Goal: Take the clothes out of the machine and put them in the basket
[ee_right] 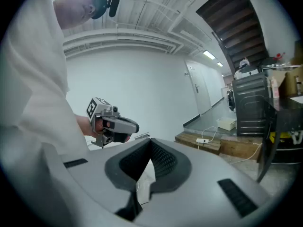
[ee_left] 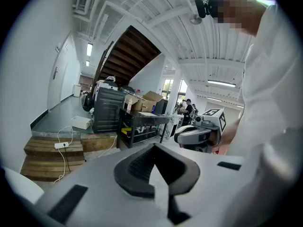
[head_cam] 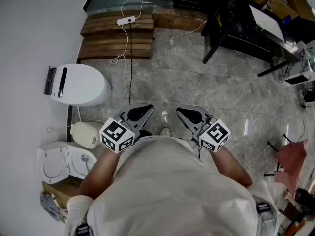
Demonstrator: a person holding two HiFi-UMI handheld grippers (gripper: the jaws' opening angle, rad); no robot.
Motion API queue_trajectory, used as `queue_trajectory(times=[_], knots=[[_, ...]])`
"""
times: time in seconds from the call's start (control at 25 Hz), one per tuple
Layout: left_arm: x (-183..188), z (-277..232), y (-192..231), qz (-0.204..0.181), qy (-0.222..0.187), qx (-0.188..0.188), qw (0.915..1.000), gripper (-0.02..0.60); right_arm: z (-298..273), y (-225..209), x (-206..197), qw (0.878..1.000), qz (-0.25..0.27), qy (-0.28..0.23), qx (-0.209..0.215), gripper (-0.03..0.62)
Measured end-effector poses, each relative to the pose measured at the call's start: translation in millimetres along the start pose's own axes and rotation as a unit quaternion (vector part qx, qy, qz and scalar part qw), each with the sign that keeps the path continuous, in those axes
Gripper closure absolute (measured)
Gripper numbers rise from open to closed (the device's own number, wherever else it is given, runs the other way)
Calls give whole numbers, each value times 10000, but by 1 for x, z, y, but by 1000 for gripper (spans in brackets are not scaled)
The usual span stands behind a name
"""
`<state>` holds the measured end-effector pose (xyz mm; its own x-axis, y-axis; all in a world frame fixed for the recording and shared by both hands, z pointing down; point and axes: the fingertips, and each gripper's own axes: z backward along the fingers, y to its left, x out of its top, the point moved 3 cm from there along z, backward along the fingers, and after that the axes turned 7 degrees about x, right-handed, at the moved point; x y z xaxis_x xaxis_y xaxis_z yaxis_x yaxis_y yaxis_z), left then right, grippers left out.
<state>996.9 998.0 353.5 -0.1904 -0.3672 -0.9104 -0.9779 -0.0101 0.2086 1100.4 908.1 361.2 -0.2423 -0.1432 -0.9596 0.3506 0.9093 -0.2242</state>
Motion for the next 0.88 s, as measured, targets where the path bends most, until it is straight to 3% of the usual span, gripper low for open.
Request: queue_trajectory(times=[0.48,0.72,0.88], knots=[[3,6,25,2,-191,212,9996,583,-19,-5,5,9999,33,41,91,591],[11,22,75,84,-401,459,9981,421,-54,1,14,9998,6,133,113,589],[15,37,111,151,-550,490,9972,394,-86,3,21,9999,1,129,38,589]])
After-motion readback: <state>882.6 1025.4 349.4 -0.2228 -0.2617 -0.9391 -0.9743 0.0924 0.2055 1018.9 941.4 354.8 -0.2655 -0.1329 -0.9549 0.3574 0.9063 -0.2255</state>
